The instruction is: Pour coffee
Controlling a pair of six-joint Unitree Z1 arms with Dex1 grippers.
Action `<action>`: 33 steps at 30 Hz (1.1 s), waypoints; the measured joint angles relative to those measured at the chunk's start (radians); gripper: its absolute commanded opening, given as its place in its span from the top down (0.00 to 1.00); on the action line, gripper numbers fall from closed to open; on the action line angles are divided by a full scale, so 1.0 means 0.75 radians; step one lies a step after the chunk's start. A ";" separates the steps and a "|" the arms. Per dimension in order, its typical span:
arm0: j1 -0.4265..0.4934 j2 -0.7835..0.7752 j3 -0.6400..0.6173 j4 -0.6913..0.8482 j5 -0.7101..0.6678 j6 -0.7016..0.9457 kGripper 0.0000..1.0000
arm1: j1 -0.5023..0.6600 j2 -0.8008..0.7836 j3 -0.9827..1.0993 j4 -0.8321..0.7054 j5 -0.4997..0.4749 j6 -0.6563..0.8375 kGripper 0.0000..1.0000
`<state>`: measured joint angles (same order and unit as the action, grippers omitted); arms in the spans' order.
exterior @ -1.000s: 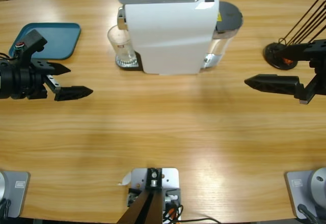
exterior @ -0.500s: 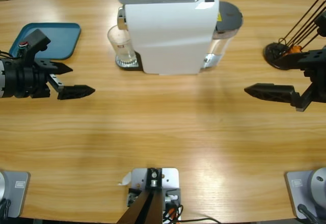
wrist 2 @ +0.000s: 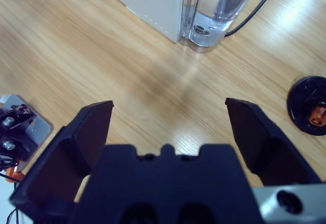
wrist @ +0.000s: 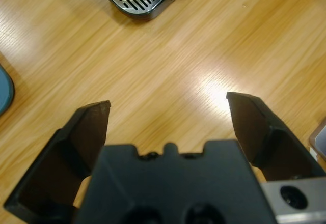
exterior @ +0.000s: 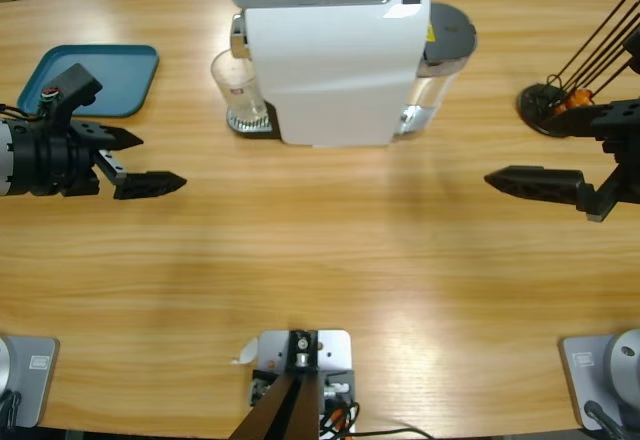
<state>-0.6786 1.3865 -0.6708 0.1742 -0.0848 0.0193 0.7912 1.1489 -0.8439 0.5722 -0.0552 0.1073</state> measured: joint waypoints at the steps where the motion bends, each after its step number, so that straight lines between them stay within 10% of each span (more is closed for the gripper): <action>1: 0.000 0.000 0.000 0.000 0.000 0.000 0.00 | 0.000 0.000 0.000 0.000 0.000 0.000 0.00; 33: 0.033 -0.024 0.000 0.000 0.000 0.000 0.01 | 0.000 0.000 0.000 0.022 -0.055 -0.004 0.00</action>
<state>-0.6539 1.3688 -0.6706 0.1742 -0.0848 0.0193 0.7913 1.1487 -0.8439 0.5884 -0.0965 0.1046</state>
